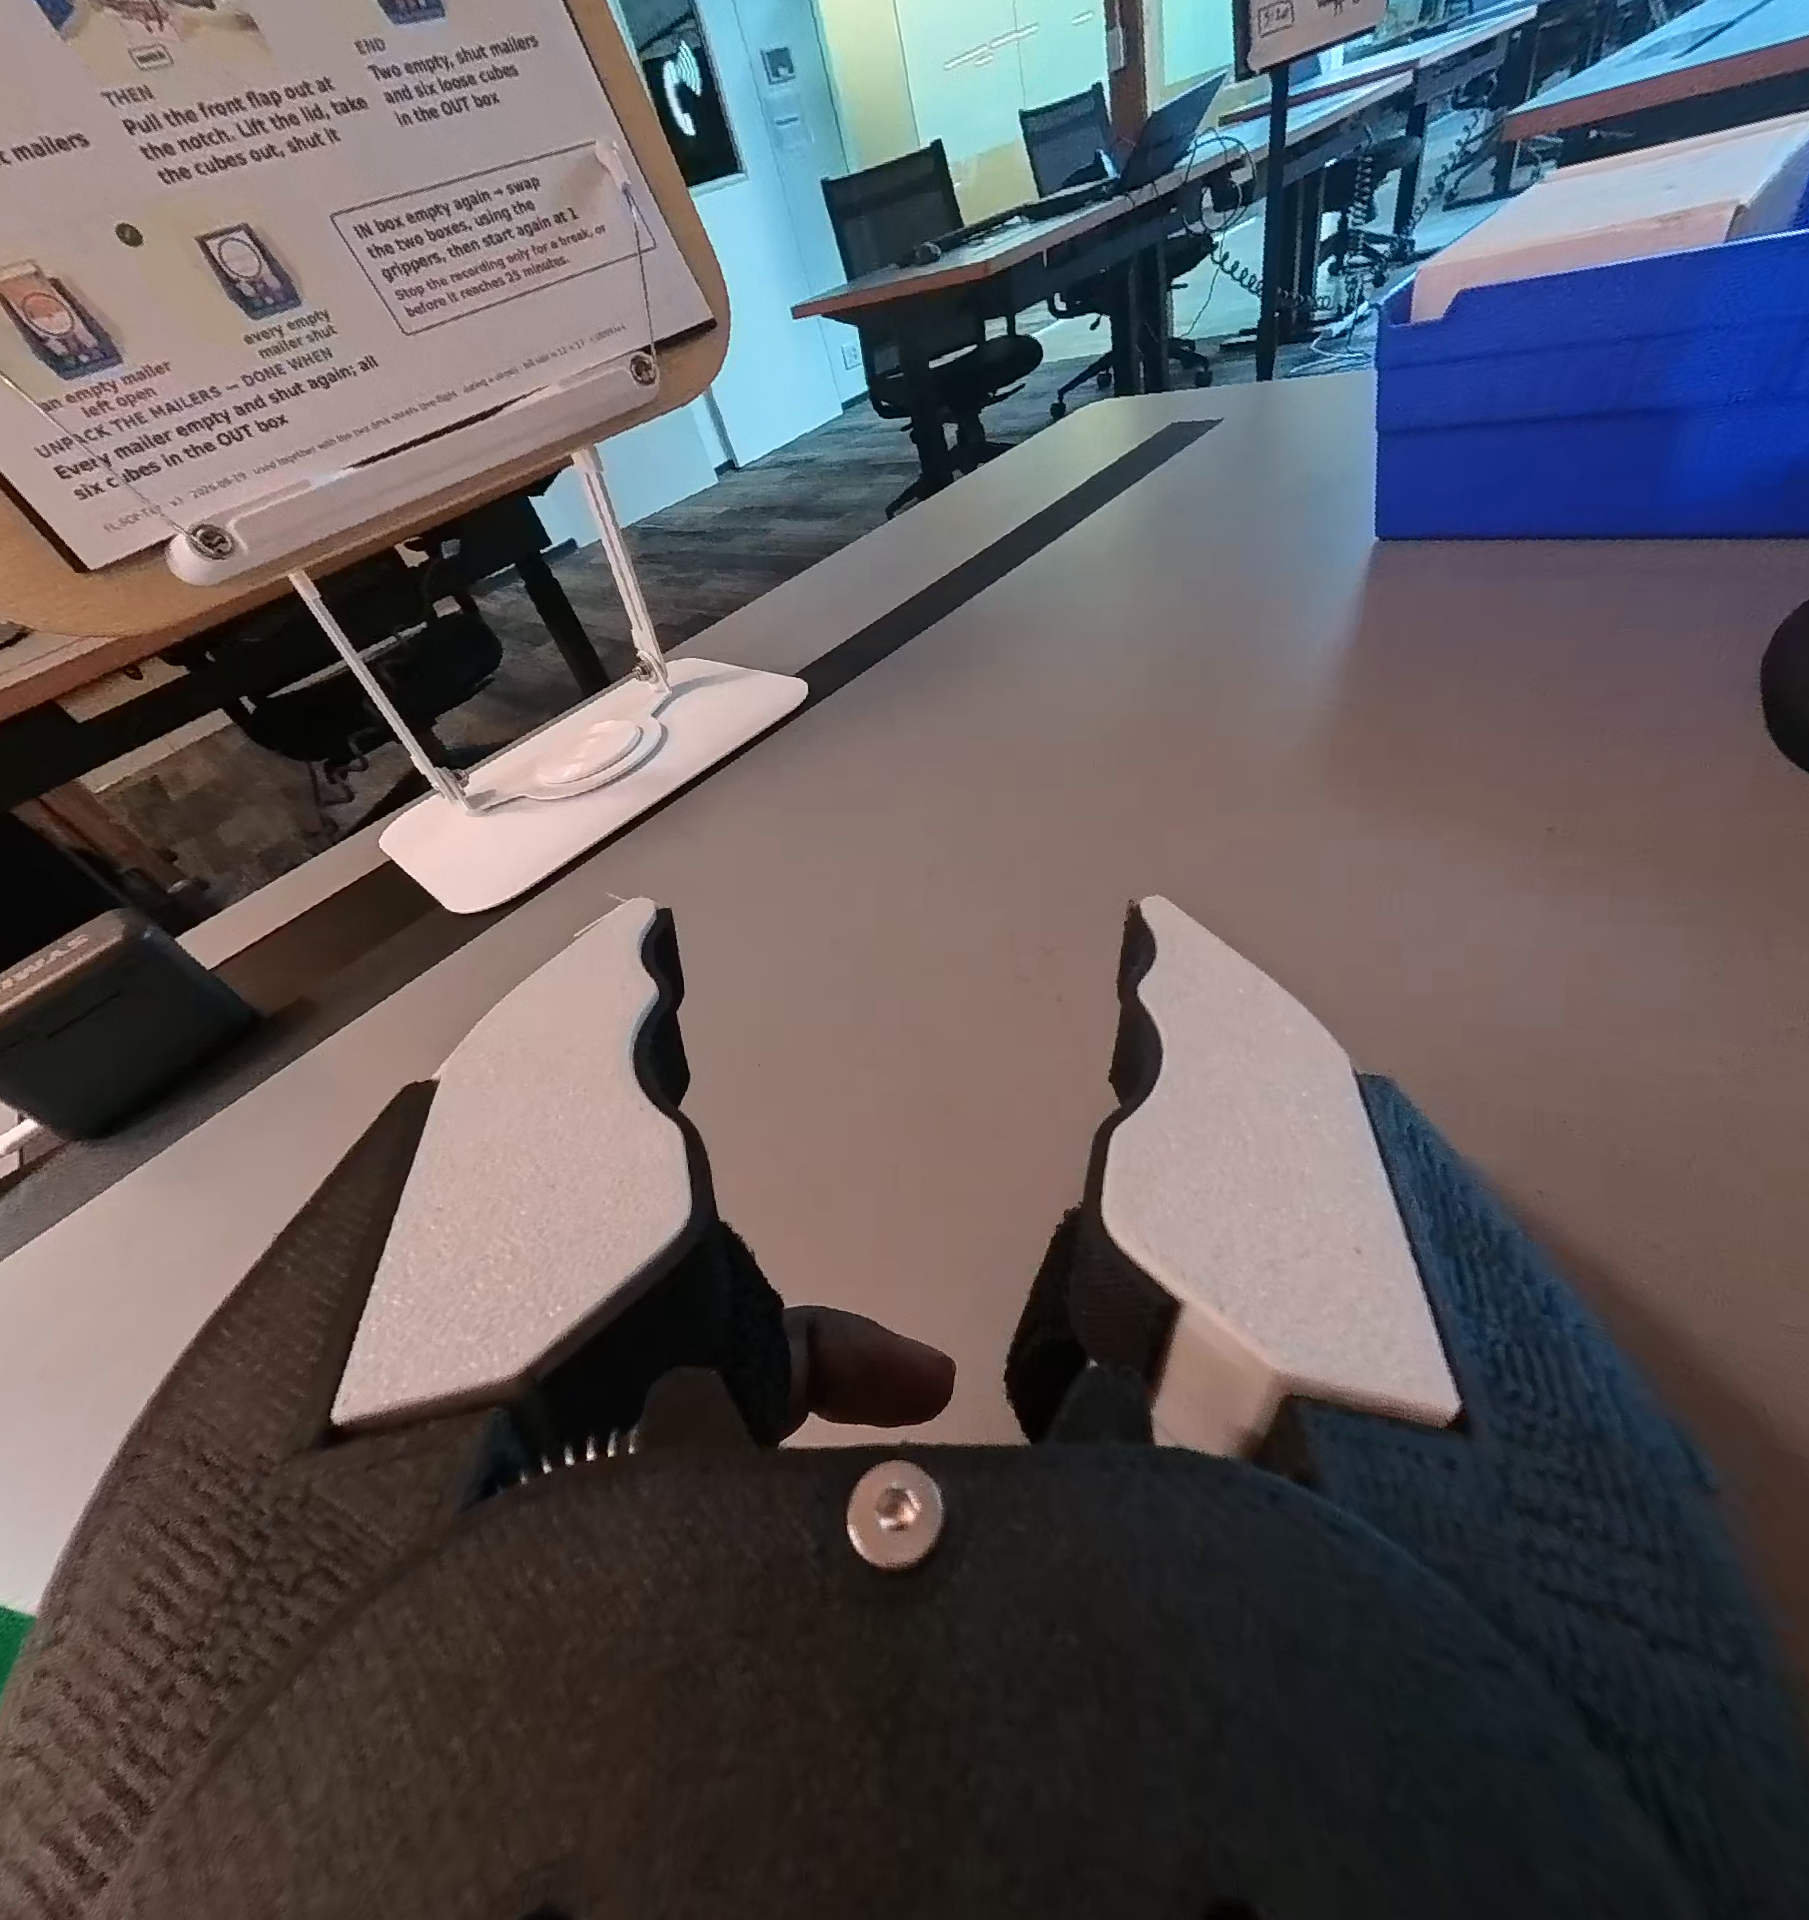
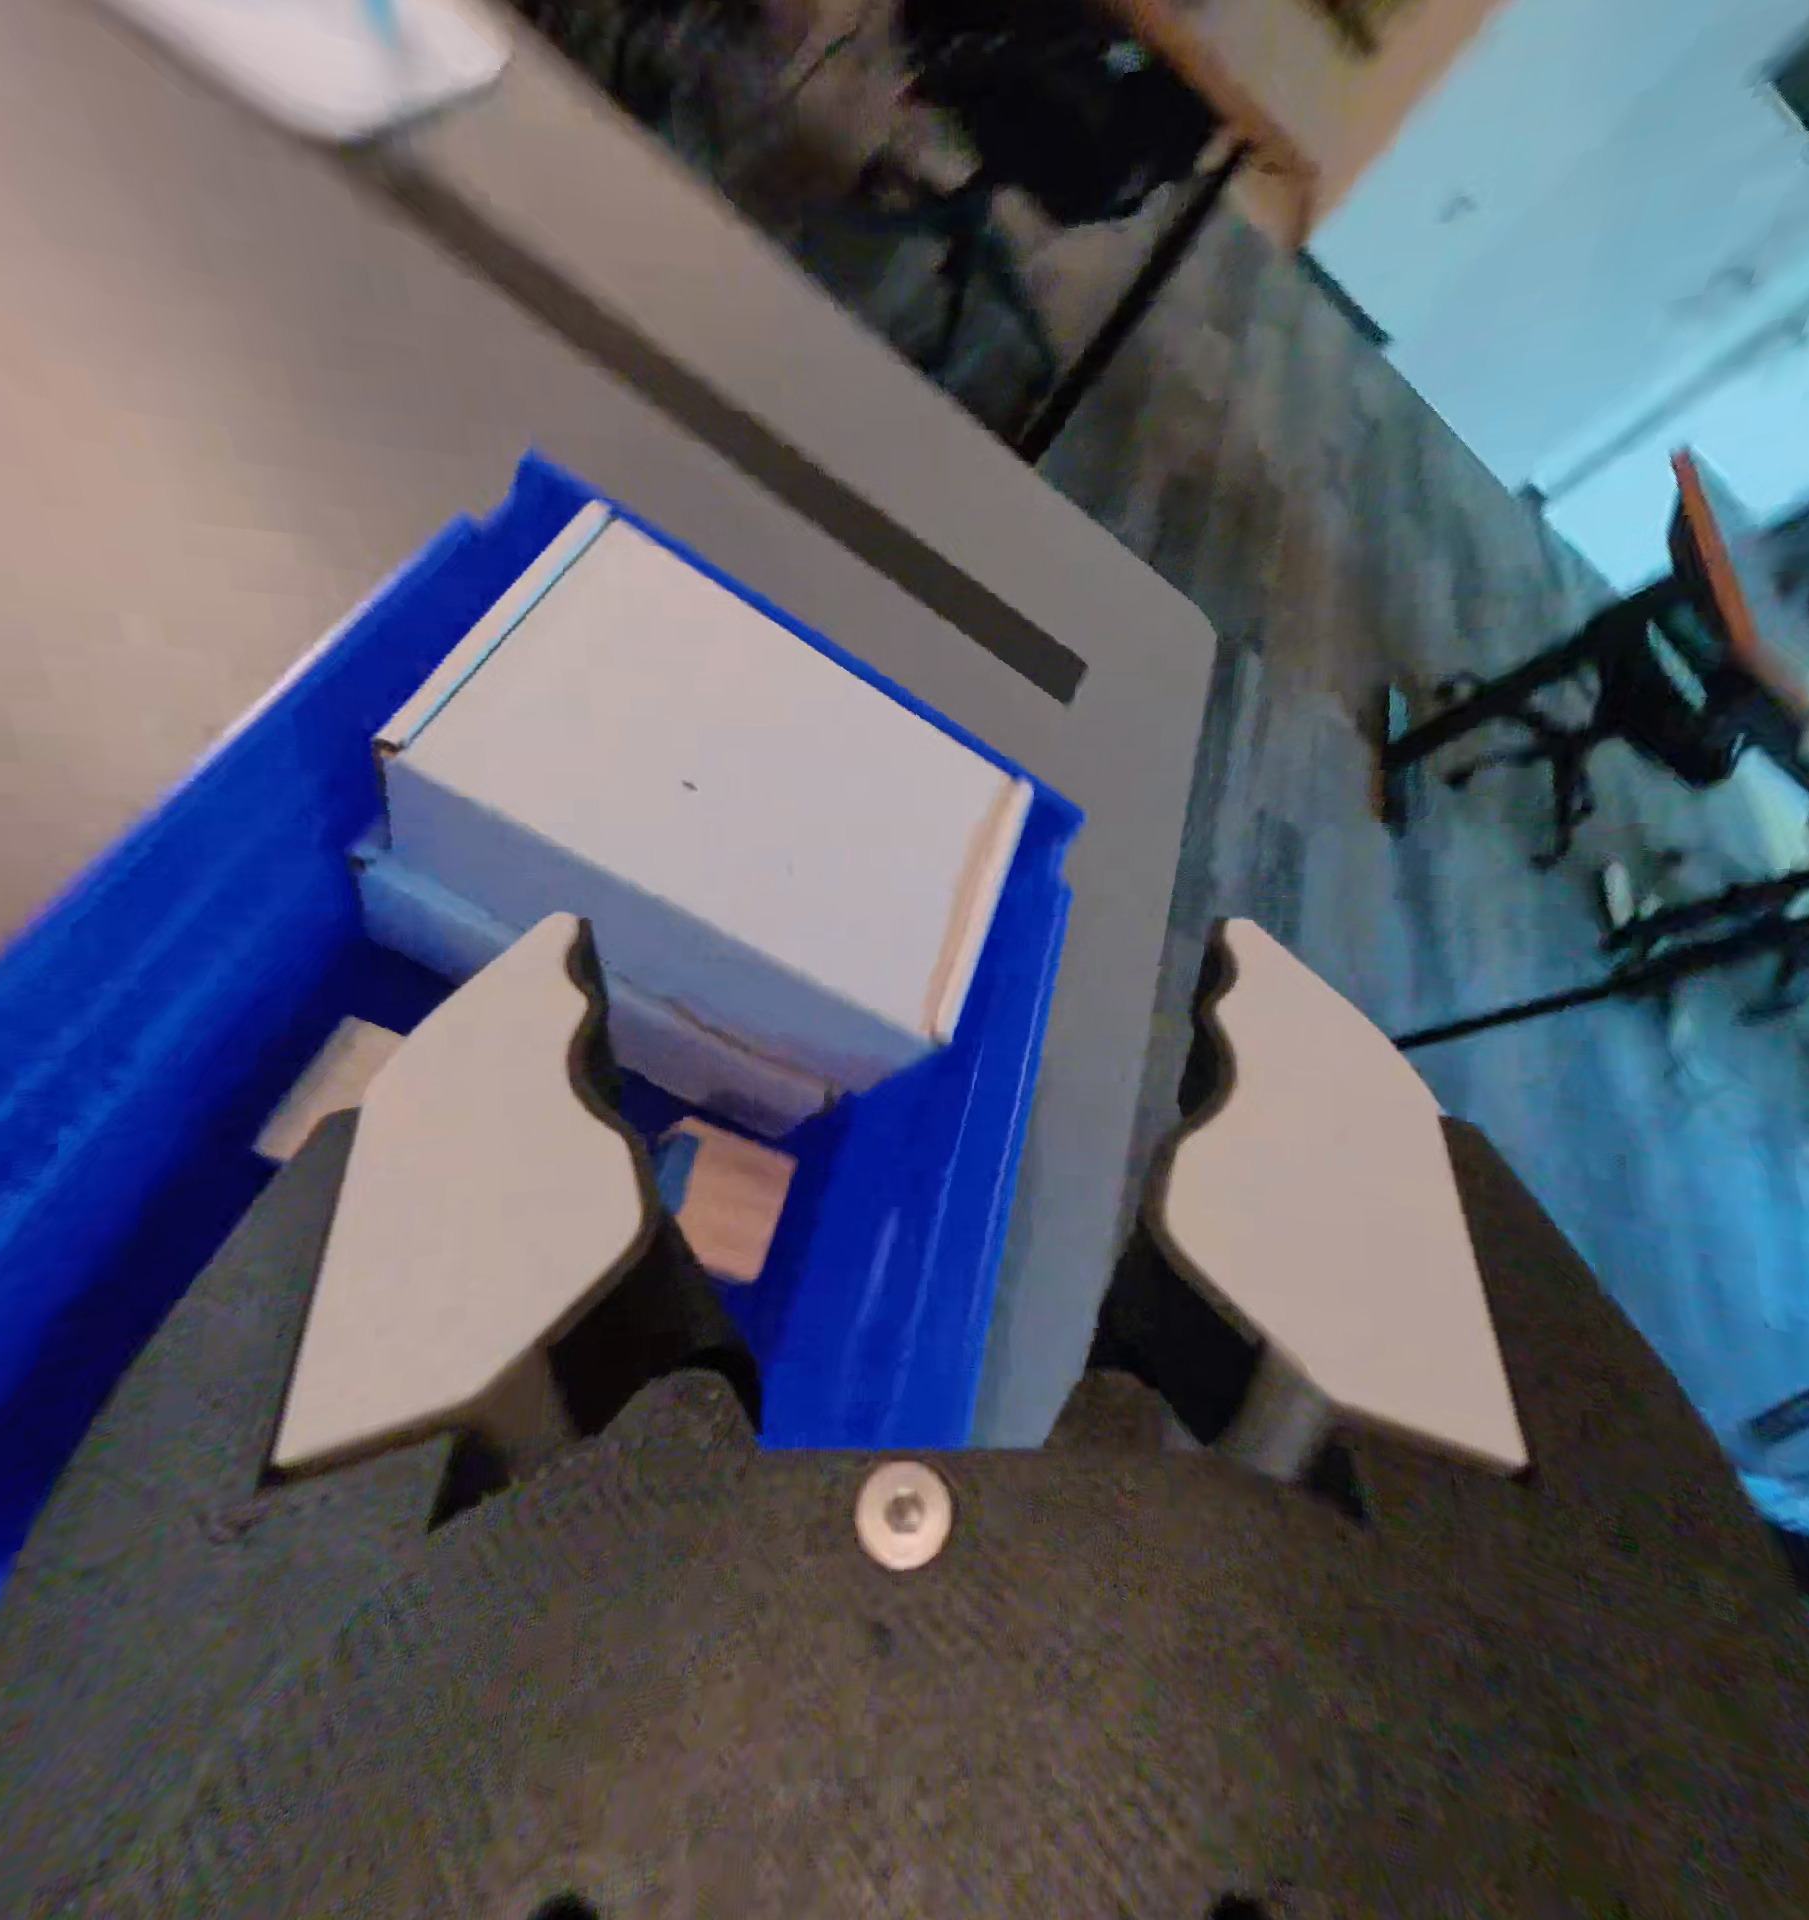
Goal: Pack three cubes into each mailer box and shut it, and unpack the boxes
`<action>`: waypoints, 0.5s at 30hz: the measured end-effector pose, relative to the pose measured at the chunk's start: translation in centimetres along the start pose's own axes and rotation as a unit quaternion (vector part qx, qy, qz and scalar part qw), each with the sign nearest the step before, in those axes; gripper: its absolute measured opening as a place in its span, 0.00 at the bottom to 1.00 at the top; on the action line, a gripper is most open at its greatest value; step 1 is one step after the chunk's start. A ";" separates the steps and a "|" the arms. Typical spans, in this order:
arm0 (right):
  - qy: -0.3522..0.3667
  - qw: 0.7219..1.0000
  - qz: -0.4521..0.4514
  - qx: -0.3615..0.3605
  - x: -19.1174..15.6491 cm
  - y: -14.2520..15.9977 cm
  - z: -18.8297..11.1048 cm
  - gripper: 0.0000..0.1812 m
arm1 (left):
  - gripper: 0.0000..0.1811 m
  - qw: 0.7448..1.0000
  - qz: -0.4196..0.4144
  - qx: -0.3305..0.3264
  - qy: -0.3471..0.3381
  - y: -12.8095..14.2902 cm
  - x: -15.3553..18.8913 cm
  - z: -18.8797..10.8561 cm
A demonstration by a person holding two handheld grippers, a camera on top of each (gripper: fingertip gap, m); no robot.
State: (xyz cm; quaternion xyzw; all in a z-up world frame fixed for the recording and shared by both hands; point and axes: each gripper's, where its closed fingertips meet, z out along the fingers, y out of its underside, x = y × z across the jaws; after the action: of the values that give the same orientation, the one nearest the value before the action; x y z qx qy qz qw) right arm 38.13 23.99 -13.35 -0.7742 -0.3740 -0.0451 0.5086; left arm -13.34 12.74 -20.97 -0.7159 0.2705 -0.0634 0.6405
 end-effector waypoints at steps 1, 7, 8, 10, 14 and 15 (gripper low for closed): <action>0.010 0.998 0.051 0.021 0.3 1.3 -1.5 0.59 | 0.45 1.000 0.001 0.000 0.001 0.0 0.1 0.0; 0.064 0.955 0.281 0.069 0.3 12.9 -6.2 0.51 | 0.45 1.000 0.006 0.005 0.001 -0.2 0.3 0.1; 0.051 0.953 0.291 0.069 0.0 14.1 -6.2 0.50 | 0.44 1.000 0.002 0.006 0.003 -0.2 0.3 0.1; 0.031 0.942 0.329 0.054 0.0 15.5 -5.9 0.38 | 0.44 1.000 0.001 0.002 0.006 0.1 0.4 0.2; -0.001 0.946 0.325 0.015 -1.4 16.3 -4.9 0.21 | 0.44 1.000 0.009 -0.002 0.008 0.2 0.6 0.3; 0.008 0.953 0.303 -0.003 -1.7 16.8 -4.5 0.20 | 0.44 1.000 0.008 -0.001 0.009 0.2 0.7 0.3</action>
State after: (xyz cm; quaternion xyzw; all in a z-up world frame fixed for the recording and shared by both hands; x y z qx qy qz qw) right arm 48.77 16.00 -24.62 -0.8524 -0.1174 0.1044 0.4987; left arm -12.69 12.72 -21.38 -0.7135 0.2816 -0.0643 0.6383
